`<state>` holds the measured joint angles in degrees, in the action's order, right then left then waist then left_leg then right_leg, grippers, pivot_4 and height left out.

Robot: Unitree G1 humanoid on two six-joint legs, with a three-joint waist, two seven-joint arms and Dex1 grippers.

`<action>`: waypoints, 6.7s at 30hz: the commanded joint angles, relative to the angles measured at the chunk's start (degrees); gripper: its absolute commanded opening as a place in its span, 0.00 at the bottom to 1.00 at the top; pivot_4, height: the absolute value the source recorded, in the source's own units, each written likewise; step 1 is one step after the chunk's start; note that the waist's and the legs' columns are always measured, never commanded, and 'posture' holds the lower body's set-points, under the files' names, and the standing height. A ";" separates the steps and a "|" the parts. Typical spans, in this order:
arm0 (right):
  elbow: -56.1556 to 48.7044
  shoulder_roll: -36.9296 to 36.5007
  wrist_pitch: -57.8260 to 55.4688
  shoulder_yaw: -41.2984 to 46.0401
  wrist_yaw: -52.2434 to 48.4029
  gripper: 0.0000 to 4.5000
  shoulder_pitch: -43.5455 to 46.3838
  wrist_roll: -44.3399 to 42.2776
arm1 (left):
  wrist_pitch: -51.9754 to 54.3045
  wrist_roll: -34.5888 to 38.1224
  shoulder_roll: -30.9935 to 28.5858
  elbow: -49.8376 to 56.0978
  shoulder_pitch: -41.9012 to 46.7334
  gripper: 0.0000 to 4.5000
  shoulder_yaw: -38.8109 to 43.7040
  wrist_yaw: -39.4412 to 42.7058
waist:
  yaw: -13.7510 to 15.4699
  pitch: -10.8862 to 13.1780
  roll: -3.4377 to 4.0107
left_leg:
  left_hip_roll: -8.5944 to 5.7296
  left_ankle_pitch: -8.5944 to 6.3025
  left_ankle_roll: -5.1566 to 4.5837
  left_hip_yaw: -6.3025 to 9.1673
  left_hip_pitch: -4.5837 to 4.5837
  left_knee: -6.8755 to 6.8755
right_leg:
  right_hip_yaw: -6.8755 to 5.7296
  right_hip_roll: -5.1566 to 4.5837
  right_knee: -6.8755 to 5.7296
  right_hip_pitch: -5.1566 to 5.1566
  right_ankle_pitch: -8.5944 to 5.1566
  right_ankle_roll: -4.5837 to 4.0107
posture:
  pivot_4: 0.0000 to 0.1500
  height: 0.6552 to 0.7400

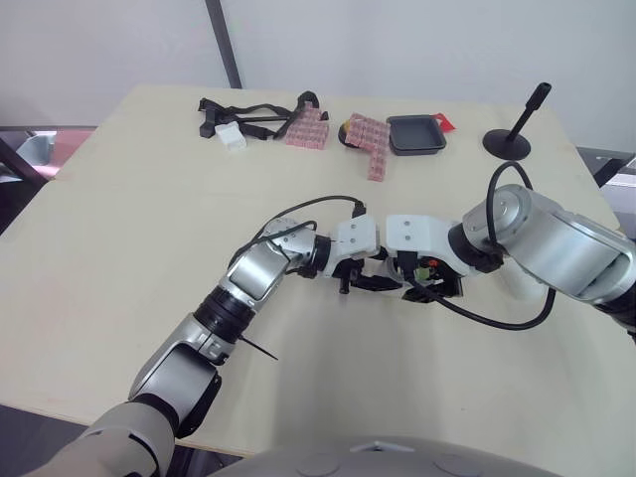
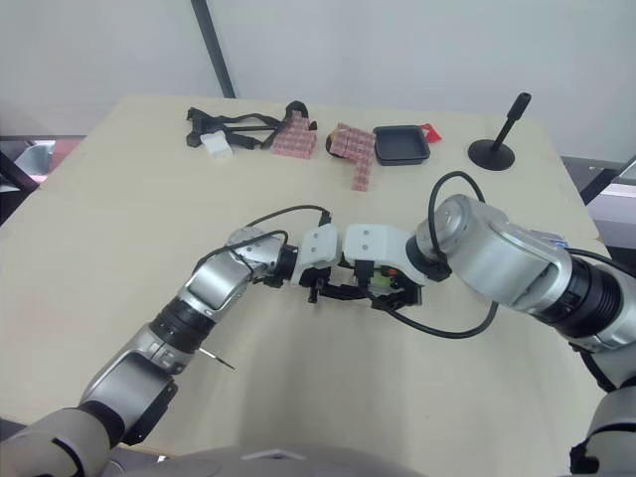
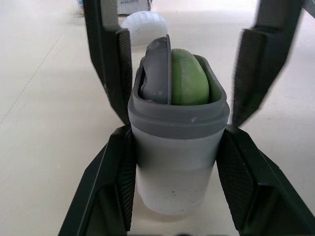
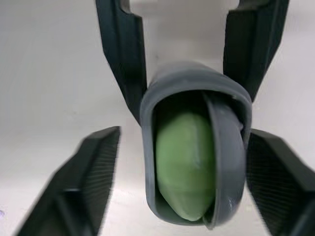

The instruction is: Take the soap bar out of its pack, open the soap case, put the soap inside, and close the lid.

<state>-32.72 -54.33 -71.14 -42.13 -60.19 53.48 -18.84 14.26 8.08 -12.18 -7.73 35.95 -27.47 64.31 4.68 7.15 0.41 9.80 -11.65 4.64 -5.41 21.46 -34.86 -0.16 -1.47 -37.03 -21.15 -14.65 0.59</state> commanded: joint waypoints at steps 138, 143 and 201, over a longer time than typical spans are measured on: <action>35.10 -9.73 -21.36 40.08 43.69 0.93 -25.09 -33.16 | -20.99 10.89 -5.91 1.97 -16.59 0.41 11.77 12.24 | 1.76 0.00 0.33 | -0.11 -0.09 -0.26 -0.20 0.23 0.08 | 0.03 -0.11 0.29 -0.25 -0.03 -0.03 | 1.00 1.00; 33.63 -9.99 -21.36 40.16 43.95 0.59 -25.17 -32.87 | -21.13 10.57 -6.02 1.68 -16.48 0.41 11.64 12.32 | 1.74 0.00 0.33 | -0.11 -0.10 -0.24 -0.20 0.22 0.08 | 0.03 -0.09 0.30 -0.25 -0.03 -0.03 | 1.00 1.00; -3.17 0.60 -17.50 1.89 7.74 0.43 17.48 -21.47 | -19.62 7.33 0.72 -9.56 -6.40 0.41 8.72 10.73 | 1.48 0.02 0.31 | 0.01 -0.17 -0.04 -0.24 0.12 0.03 | 0.18 0.06 -0.19 -0.28 -0.02 -0.02 | 1.00 1.00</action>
<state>-35.28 -53.81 -89.02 -40.09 -52.74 69.70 -41.59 -4.27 15.03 -11.70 -18.03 28.69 -19.74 75.23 6.16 7.17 0.72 9.81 -11.82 4.59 -5.64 21.58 -34.84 0.01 -1.42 -37.22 -21.43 -14.67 0.57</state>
